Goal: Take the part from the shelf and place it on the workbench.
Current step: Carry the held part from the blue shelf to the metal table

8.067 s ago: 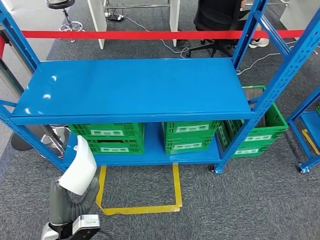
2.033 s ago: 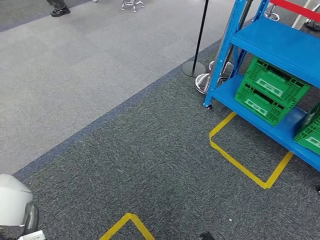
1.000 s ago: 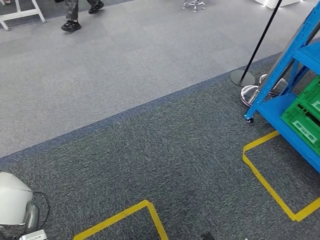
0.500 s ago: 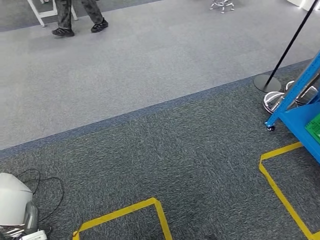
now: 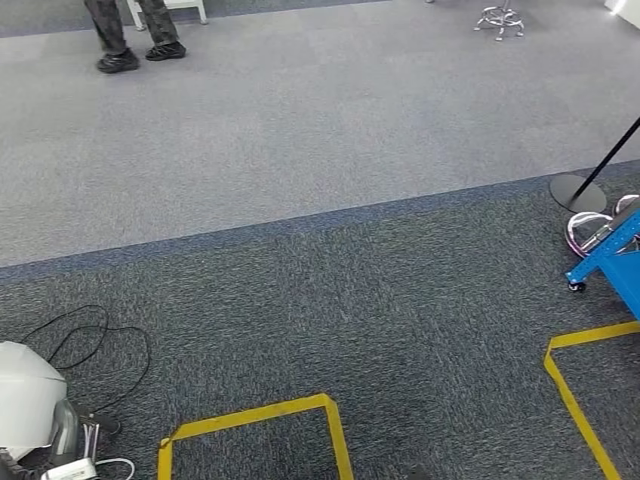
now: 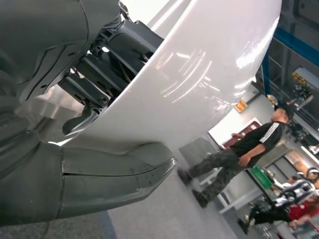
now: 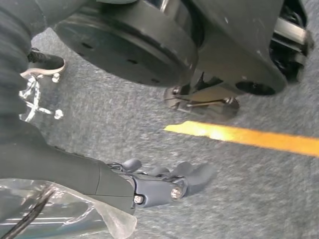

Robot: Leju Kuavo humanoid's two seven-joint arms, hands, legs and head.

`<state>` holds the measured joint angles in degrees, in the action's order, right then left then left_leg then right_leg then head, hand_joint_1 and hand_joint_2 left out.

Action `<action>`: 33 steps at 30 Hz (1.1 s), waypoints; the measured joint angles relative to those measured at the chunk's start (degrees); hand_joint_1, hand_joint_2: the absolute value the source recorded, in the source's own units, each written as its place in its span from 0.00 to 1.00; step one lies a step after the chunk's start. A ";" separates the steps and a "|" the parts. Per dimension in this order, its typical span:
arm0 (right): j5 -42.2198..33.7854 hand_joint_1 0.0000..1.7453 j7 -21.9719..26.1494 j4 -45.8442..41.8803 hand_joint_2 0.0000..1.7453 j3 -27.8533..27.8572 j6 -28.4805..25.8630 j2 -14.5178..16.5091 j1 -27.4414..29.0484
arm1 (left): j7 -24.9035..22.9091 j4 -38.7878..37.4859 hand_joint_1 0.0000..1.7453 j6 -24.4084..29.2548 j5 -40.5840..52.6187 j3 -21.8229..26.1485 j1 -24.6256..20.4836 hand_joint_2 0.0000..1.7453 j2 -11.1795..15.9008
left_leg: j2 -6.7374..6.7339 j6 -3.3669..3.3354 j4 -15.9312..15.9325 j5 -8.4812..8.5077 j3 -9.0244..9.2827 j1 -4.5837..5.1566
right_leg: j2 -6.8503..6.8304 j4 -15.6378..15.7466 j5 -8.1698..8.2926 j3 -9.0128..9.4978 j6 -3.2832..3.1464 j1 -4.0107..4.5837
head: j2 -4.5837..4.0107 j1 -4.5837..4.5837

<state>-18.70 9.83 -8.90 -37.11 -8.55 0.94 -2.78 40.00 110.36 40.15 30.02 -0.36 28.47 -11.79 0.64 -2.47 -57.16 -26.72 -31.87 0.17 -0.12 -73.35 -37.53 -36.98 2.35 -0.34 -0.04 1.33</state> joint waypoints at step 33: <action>0.10 0.00 -0.18 -0.02 1.00 -0.03 0.07 0.15 -0.09 | -0.02 -0.01 1.00 0.00 0.45 -0.05 -0.08 1.00 0.17 | 1.60 -0.19 -0.33 -0.03 -0.18 0.19 | 0.28 3.73 3.80 0.95 0.43 -0.33 | 0.00 0.24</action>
<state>-18.59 9.65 -8.92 -37.13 -8.48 1.09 -2.87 39.98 110.35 40.15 30.47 -0.42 28.39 -11.61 2.24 -2.66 -57.49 -26.75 -32.04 0.36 0.17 -69.62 -33.72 -36.04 2.79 -0.67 -0.04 1.57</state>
